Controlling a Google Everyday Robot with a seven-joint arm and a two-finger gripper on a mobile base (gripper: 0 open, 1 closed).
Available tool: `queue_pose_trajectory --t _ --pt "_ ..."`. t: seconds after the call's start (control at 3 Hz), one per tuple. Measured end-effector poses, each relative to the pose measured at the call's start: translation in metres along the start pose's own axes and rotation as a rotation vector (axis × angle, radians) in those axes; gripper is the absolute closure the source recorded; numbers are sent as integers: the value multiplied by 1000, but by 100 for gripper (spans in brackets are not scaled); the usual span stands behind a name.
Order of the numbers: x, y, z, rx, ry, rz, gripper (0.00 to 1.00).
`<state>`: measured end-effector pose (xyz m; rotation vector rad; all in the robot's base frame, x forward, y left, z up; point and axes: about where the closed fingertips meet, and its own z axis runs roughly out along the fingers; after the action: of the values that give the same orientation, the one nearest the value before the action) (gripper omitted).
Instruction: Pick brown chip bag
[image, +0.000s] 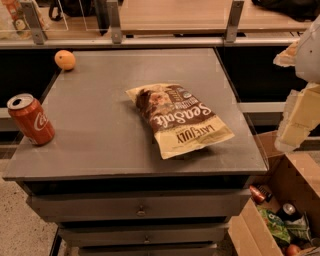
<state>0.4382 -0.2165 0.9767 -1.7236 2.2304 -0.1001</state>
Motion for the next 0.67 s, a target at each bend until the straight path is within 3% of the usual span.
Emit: queue_pose_trajectory --t 0.67 --pt "-6 0 4 25 -25 -30 0"
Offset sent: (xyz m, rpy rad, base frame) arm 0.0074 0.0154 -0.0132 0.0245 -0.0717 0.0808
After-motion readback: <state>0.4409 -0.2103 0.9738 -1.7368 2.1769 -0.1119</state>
